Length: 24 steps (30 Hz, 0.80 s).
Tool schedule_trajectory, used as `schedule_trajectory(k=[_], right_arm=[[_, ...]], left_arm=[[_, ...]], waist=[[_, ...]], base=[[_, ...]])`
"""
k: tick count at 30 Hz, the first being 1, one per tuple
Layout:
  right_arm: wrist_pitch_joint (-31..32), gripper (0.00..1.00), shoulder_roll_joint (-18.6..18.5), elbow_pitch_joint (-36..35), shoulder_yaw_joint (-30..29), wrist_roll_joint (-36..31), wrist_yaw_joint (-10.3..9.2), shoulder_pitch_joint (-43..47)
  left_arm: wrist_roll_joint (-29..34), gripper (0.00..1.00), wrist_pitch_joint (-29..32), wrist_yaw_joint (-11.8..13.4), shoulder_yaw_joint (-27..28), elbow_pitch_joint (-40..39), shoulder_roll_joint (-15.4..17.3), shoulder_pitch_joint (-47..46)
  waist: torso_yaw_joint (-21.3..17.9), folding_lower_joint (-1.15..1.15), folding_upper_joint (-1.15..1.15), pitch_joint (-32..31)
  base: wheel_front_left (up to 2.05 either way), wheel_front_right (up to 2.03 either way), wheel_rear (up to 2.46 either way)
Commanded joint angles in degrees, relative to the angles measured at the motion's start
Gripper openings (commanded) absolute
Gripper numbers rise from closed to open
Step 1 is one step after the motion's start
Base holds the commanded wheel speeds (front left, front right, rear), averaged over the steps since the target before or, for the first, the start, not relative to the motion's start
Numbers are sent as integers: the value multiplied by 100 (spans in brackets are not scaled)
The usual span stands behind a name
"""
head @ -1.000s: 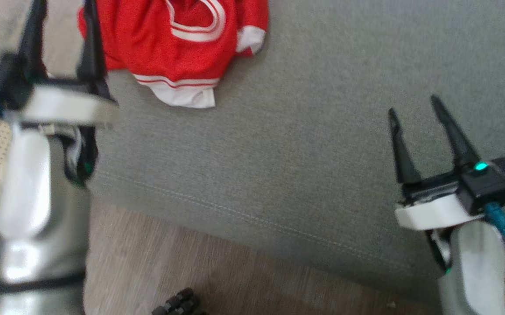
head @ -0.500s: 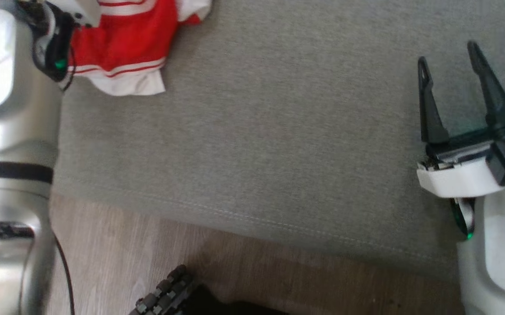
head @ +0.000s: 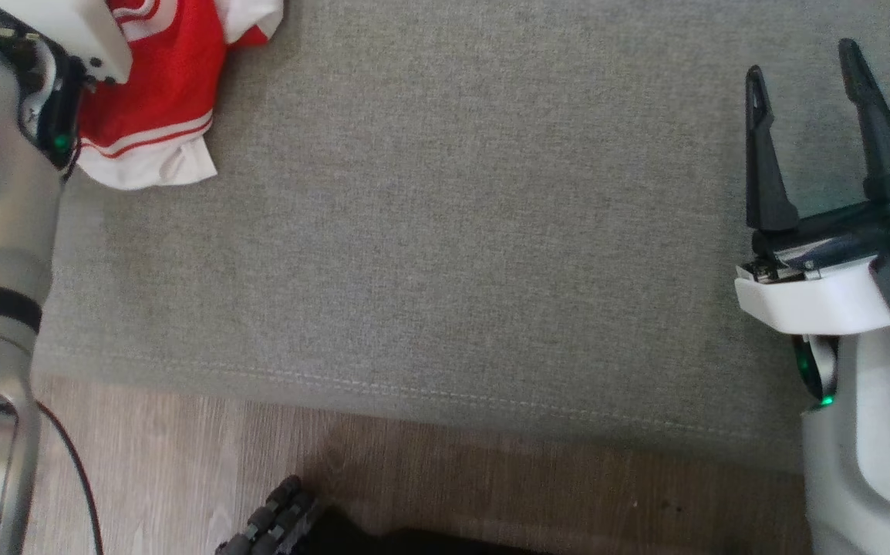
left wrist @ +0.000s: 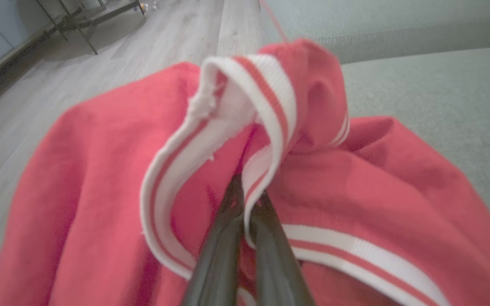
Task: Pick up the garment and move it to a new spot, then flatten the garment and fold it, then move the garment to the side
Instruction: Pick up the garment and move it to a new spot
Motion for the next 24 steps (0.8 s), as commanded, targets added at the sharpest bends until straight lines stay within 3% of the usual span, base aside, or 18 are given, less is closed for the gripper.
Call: schedule_trajectory(k=[1, 7, 18, 24], right_arm=[[-23, 100, 130, -143, 117, 33, 37, 76], [-23, 100, 245, -52, 183, 161, 37, 136], [-23, 100, 319, 30, 260, 639, 37, 319], [-23, 100, 320, -30, 359, 939, 37, 457]], left_arm=[[-46, 0, -97, 8, 93, -110, 436, -160], [-241, 0, -227, 8, -22, -507, 546, -135], [-391, 0, -212, 8, -533, -2678, 1149, -53], [-1080, 0, 543, 9, -500, -3818, 1135, -105]], waist=[[-38, -1, 0, -107], [-117, -1, 0, -568], [-558, -1, 0, -1454], [-1017, -1, 0, -1794]], base=[[0, 0, 0], [0, 0, 0], [0, 0, 0], [0, 0, 0]])
